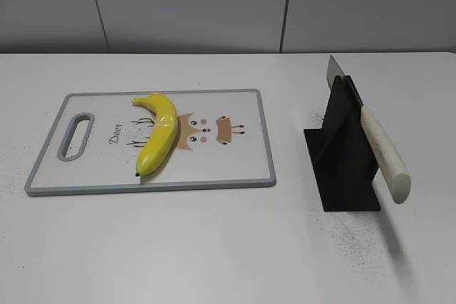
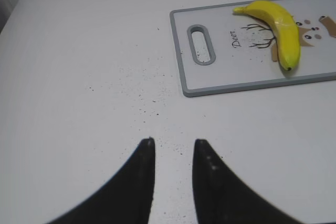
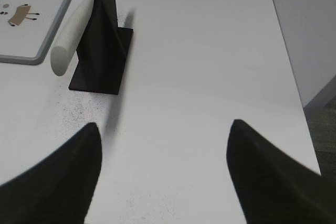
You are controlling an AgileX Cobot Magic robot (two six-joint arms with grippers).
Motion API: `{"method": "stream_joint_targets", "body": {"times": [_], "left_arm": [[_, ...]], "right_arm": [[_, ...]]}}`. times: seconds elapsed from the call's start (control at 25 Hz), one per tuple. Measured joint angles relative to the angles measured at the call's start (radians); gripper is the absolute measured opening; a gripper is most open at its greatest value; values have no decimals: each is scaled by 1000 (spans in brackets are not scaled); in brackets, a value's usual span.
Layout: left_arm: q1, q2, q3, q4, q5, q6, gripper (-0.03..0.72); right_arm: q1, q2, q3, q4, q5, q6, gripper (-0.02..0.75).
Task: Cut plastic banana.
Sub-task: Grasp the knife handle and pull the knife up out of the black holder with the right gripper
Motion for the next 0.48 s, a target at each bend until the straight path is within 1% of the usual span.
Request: {"method": "stream_joint_targets", "body": {"times": [0.36,0.48], "left_arm": [[0,0,0,0,0,0,221],[0,0,0,0,0,0,221]], "right_arm": [[0,0,0,0,-3,0,561],[0,0,0,-6,-63,0,561]]}}
